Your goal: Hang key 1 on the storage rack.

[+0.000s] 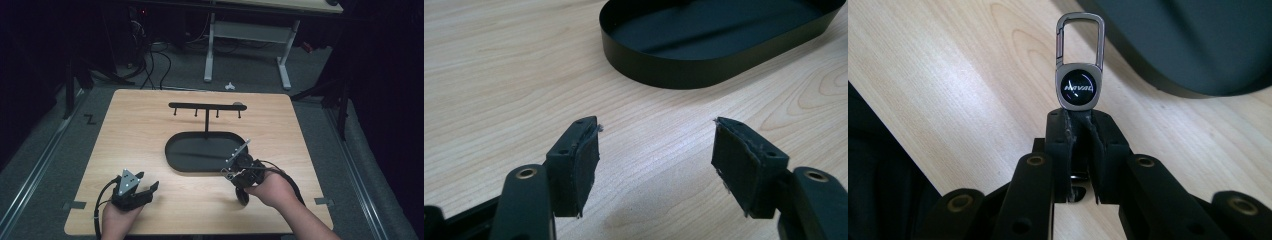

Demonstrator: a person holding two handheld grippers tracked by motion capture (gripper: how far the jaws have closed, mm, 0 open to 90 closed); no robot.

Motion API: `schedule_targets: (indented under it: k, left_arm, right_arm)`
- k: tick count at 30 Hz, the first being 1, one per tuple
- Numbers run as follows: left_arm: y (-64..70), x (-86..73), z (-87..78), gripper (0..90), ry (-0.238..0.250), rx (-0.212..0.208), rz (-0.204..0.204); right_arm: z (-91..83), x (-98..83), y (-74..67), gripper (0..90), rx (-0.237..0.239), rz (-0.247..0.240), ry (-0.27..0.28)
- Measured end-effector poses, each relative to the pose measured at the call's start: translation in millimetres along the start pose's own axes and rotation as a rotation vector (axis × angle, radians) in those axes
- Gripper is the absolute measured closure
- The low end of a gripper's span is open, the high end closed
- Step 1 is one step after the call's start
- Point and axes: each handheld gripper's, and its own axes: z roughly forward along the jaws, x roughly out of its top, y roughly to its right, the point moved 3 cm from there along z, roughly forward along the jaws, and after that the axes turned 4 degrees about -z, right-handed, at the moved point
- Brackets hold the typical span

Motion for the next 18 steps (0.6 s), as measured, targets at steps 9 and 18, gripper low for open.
schedule_targets:
  k: [9, 18]
  left_arm:
    - [1.2, 1.2, -1.6, 33.9, 0.021, -0.011, 0.011]
    - [2.1, 1.3, -1.7, 32.5, 0.028, -0.013, 0.024]
  right_arm:
    - [-13.0, -3.8, 7.9, 80.6, -0.015, 0.028, 0.027]
    - [-30.8, -6.1, 20.5, 80.6, -0.048, 0.057, 0.053]
